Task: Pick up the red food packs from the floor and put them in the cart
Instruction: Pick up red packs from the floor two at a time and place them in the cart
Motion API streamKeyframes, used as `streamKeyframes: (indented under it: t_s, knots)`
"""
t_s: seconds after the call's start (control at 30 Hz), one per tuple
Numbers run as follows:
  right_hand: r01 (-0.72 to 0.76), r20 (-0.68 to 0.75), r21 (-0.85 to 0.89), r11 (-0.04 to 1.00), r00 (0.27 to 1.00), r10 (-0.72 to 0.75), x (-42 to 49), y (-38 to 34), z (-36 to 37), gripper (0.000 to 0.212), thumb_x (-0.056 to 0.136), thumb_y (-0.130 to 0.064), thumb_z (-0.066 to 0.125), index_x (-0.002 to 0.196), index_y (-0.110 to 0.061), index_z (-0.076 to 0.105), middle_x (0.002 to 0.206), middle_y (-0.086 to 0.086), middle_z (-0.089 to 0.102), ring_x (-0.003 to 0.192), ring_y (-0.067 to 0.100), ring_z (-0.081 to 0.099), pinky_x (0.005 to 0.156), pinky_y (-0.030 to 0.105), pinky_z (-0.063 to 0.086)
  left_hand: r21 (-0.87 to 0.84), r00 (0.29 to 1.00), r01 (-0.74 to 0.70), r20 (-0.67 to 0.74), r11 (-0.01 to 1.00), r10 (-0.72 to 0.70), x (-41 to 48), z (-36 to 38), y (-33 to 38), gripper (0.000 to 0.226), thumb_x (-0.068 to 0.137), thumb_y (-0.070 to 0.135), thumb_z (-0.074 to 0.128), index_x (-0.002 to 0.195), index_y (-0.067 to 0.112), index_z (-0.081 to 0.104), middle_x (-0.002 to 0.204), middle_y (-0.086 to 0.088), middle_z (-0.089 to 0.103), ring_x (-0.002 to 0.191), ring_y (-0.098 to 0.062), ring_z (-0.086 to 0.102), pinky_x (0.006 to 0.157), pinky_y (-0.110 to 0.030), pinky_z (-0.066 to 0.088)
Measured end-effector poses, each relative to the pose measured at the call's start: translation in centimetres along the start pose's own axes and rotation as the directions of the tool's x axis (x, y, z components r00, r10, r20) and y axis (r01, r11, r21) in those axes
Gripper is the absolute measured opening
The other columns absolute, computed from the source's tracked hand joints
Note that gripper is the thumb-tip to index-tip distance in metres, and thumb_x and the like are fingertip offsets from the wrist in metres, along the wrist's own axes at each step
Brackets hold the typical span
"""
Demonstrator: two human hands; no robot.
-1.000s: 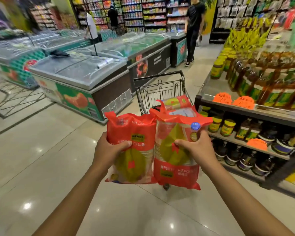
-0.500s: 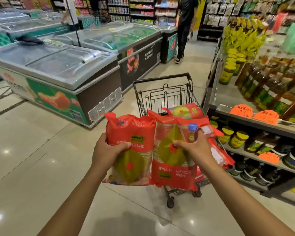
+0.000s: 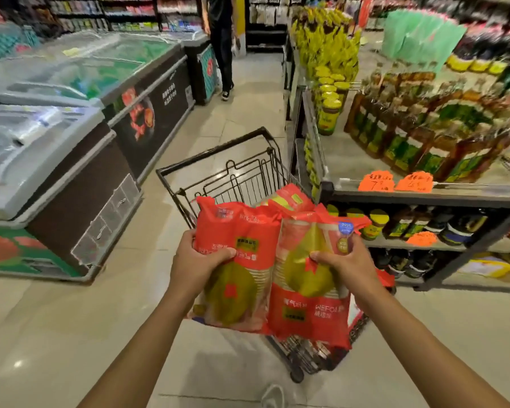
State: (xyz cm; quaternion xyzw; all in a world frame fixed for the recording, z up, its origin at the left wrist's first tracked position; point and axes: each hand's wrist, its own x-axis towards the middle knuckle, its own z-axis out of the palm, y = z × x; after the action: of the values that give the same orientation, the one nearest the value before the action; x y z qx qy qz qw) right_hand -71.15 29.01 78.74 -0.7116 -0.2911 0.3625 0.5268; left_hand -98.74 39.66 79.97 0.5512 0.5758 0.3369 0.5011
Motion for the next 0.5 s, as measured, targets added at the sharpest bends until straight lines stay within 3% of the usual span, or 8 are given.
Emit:
streamKeyframes:
  t_s: [0.13, 0.23, 0.3, 0.37, 0.43, 0.5]
  knots:
    - [-0.073, -0.056, 0.108, 0.992, 0.995, 0.079, 4.8, 1.1, 1.3, 0.08, 0.064, -0.02, 0.096, 0.132, -0.014, 0.053, 0.129, 0.004, 0.063, 0.113, 0.028, 0.064, 0.099, 0.052, 0.054, 0.093, 0.994, -0.029, 0.103, 0.995, 0.019, 6.1, 1.7, 2.2, 0.087, 0.049, 0.048, 0.095, 0.123, 0.03, 0.053, 0.114, 0.005, 0.069, 0.099, -0.016, 0.07, 0.083, -0.04, 0.061]
    - [-0.093, -0.082, 0.147, 0.985, 0.991, 0.106, 7.4, 1.7, 2.8, 0.087, 0.047, -0.043, 0.094, 0.122, -0.018, 0.057, 0.121, 0.006, 0.067, 0.108, 0.031, 0.066, 0.086, 0.047, 0.058, 0.148, 0.986, -0.035, 0.168, 0.988, 0.009, 10.4, 2.3, 3.4, 0.081, 0.059, 0.041, 0.097, 0.126, 0.028, 0.053, 0.114, 0.006, 0.069, 0.1, -0.016, 0.069, 0.083, -0.038, 0.06]
    - [-0.127, -0.1, 0.164, 0.978, 0.984, 0.145, 9.3, 1.9, 2.7, 0.091, 0.038, -0.051, 0.09, 0.119, -0.021, 0.06, 0.116, 0.005, 0.069, 0.103, 0.029, 0.068, 0.079, 0.04, 0.056, 0.18, 0.98, -0.043, 0.2, 0.983, 0.006, 13.9, 3.4, 4.2, 0.086, 0.055, 0.044, 0.098, 0.127, 0.025, 0.056, 0.114, 0.004, 0.071, 0.1, -0.018, 0.071, 0.084, -0.04, 0.061]
    - [-0.145, -0.131, 0.256, 0.956, 0.974, 0.183, 10.2, 2.2, 1.9, 0.059, 0.059, -0.032, 0.094, 0.107, -0.026, 0.06, 0.105, -0.003, 0.068, 0.089, 0.014, 0.066, 0.072, 0.032, 0.052, 0.207, 0.963, -0.047, 0.269, 0.977, -0.01, 16.7, 5.1, 4.9, 0.092, 0.047, 0.048, 0.097, 0.127, 0.025, 0.058, 0.112, 0.003, 0.074, 0.099, -0.019, 0.073, 0.085, -0.041, 0.061]
    - [-0.152, -0.164, 0.342, 0.927, 0.962, 0.218, 11.0, 2.8, 0.8, 0.039, 0.08, -0.008, 0.085, 0.095, -0.029, 0.054, 0.092, -0.015, 0.058, 0.078, 0.001, 0.056, 0.069, 0.029, 0.047, 0.239, 0.933, -0.05, 0.359, 0.97, -0.04, 19.5, 7.4, 5.4, 0.079, 0.054, 0.038, 0.098, 0.122, 0.024, 0.061, 0.106, 0.002, 0.076, 0.093, -0.018, 0.075, 0.081, -0.038, 0.062]
    - [-0.227, -0.214, 0.385, 0.895, 0.921, 0.326, 12.0, 4.9, -0.5, 0.034, 0.082, -0.011, 0.083, 0.104, -0.022, 0.06, 0.098, -0.007, 0.065, 0.082, 0.009, 0.062, 0.071, 0.032, 0.05, 0.245, 0.898, -0.062, 0.437, 0.967, -0.053, 22.2, 10.0, 5.6, 0.057, 0.066, 0.022, 0.095, 0.115, 0.022, 0.063, 0.099, 0.001, 0.077, 0.081, -0.011, 0.076, 0.076, -0.034, 0.062]
